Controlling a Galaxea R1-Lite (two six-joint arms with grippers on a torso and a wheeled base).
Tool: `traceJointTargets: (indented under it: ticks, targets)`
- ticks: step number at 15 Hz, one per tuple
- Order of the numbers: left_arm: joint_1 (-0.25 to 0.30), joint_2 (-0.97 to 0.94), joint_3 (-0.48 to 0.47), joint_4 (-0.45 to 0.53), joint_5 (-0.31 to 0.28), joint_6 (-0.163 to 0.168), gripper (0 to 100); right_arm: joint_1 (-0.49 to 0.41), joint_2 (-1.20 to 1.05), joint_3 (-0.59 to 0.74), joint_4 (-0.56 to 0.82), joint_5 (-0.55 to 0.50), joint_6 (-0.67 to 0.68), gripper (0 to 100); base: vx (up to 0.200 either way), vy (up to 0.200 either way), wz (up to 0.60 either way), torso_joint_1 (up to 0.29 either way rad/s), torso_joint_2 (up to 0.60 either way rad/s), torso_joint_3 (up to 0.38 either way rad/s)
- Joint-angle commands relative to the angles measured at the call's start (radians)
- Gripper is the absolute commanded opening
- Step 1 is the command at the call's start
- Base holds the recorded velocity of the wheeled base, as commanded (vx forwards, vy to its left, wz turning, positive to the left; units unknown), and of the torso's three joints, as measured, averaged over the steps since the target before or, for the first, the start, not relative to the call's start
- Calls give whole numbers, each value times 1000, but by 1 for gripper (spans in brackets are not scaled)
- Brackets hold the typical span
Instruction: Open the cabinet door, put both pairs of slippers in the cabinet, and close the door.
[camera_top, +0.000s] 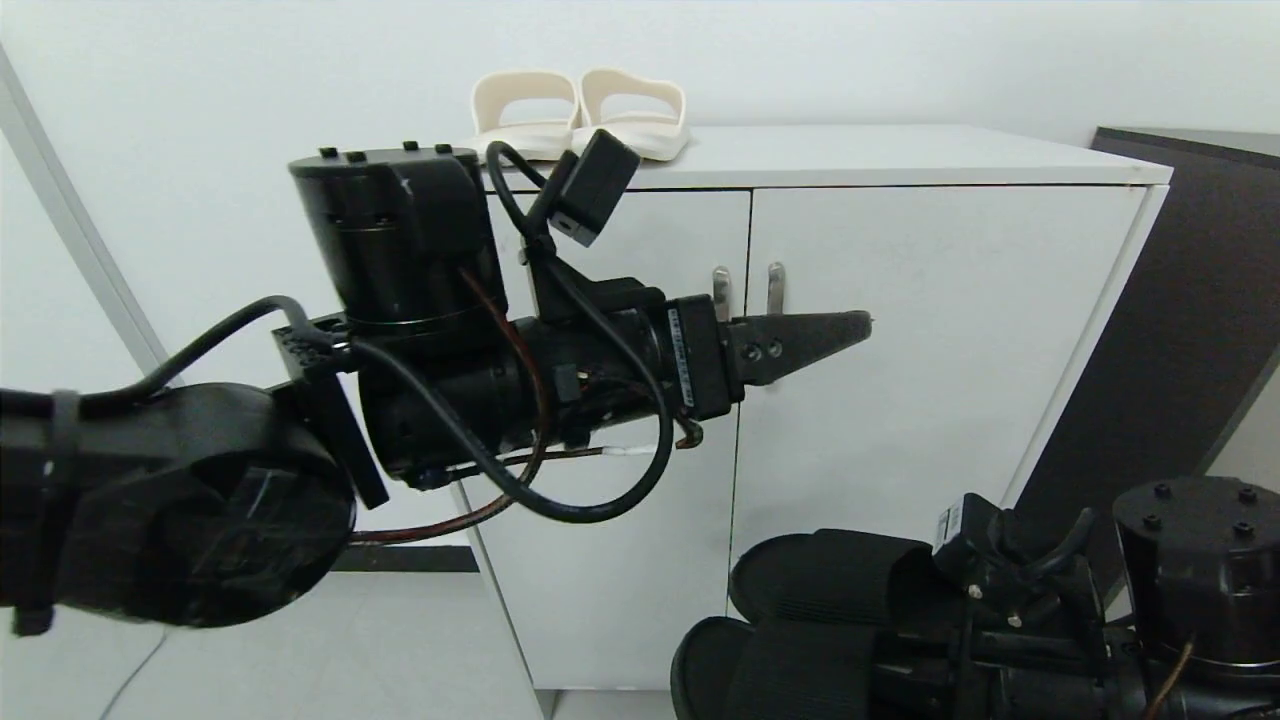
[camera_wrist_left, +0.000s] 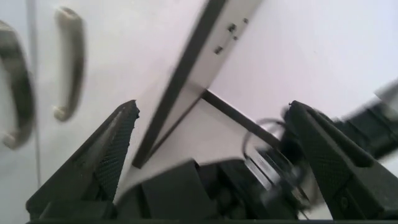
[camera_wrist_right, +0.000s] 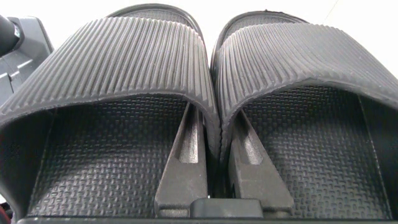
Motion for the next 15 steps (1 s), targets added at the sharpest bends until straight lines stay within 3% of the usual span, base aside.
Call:
traceJointTargets:
  ticks: [1,7,15]
  targets:
    - [-2,73,-51,4,21,-4,100,1,9,-1,-1,1,0,0,0,0,0,0,0,0]
    - [0,135,-110,4,142,-2,100,1,15,4,-2,1,-2,0,0,0,0,0,0,0]
    - [1,208,-199,27,198,2,100,-3,21,7,-7,2,-2,0,0,0,0,0,0,0]
